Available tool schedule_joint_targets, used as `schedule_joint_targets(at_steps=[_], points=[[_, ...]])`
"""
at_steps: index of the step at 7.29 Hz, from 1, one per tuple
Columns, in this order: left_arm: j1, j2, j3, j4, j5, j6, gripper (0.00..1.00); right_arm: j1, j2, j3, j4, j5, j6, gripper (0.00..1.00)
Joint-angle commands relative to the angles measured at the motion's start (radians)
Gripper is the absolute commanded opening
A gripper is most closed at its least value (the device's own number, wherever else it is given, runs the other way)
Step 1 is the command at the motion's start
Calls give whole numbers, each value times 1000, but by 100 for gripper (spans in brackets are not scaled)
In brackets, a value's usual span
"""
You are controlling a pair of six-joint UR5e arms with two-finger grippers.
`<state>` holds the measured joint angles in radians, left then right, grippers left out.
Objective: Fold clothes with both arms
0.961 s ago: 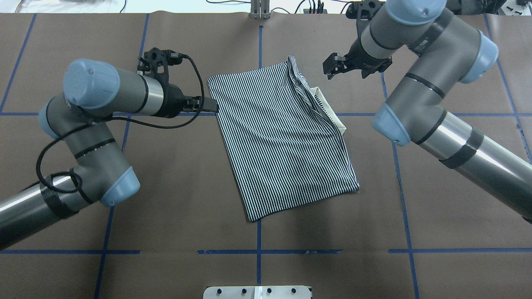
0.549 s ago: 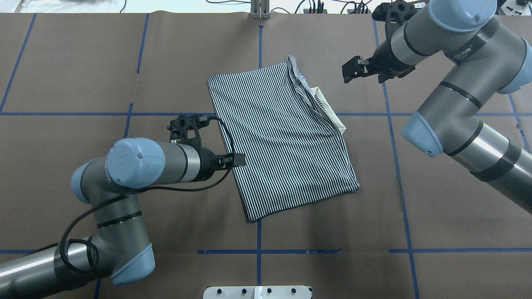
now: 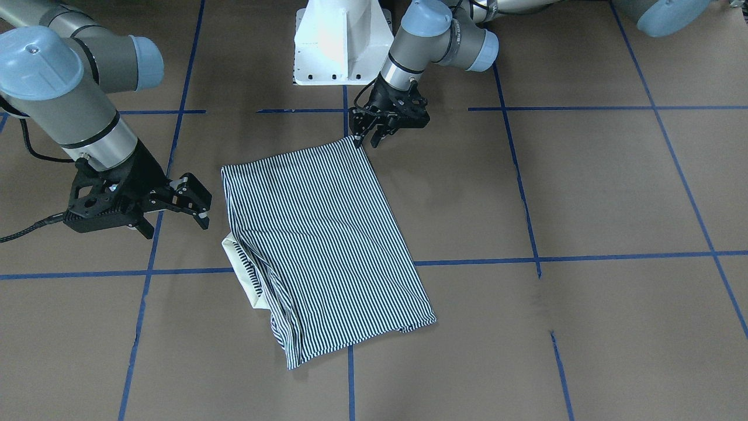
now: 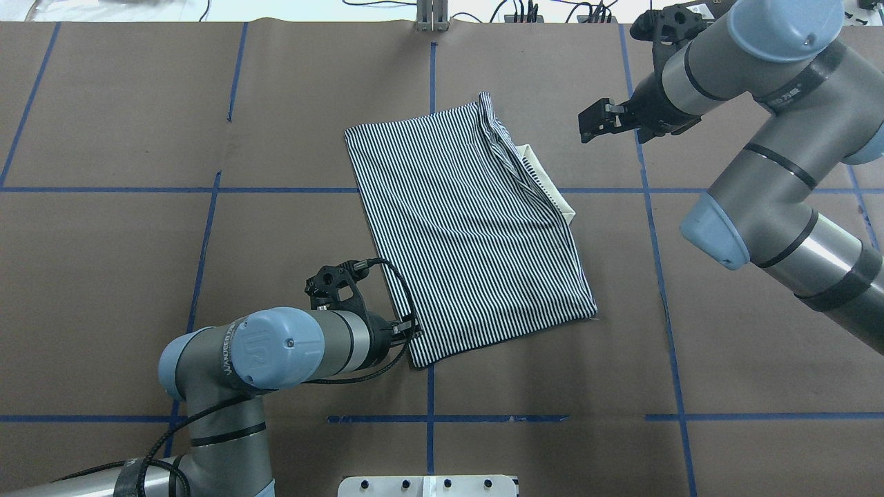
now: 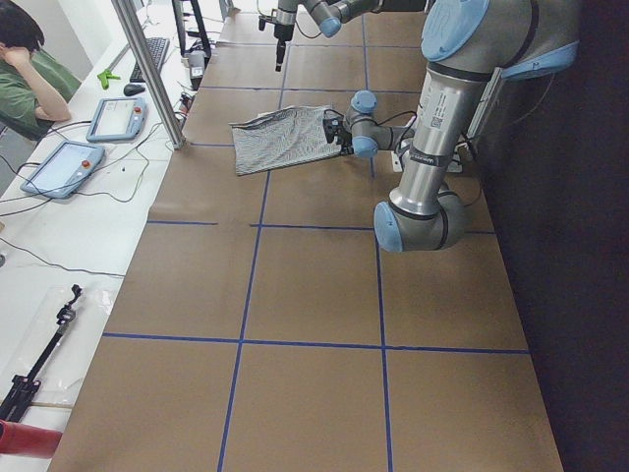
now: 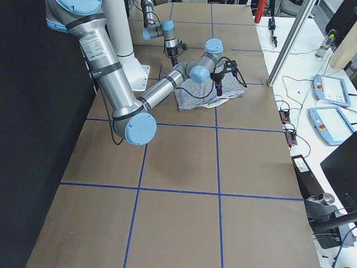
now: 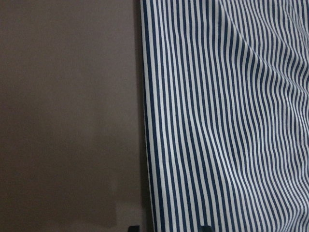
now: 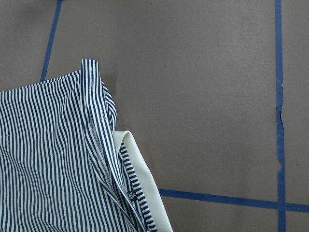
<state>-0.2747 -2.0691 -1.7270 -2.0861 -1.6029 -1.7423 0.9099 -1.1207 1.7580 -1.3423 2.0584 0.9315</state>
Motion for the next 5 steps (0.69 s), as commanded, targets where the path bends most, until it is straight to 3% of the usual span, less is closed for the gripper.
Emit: schedule_joint_targets(at_steps=[1, 5], points=[[11, -6, 3, 1, 1, -20, 48, 0, -5, 14, 0, -1, 1, 100], [12, -45, 44, 3, 8, -17, 48, 0, -7, 26, 0, -3, 30, 100]])
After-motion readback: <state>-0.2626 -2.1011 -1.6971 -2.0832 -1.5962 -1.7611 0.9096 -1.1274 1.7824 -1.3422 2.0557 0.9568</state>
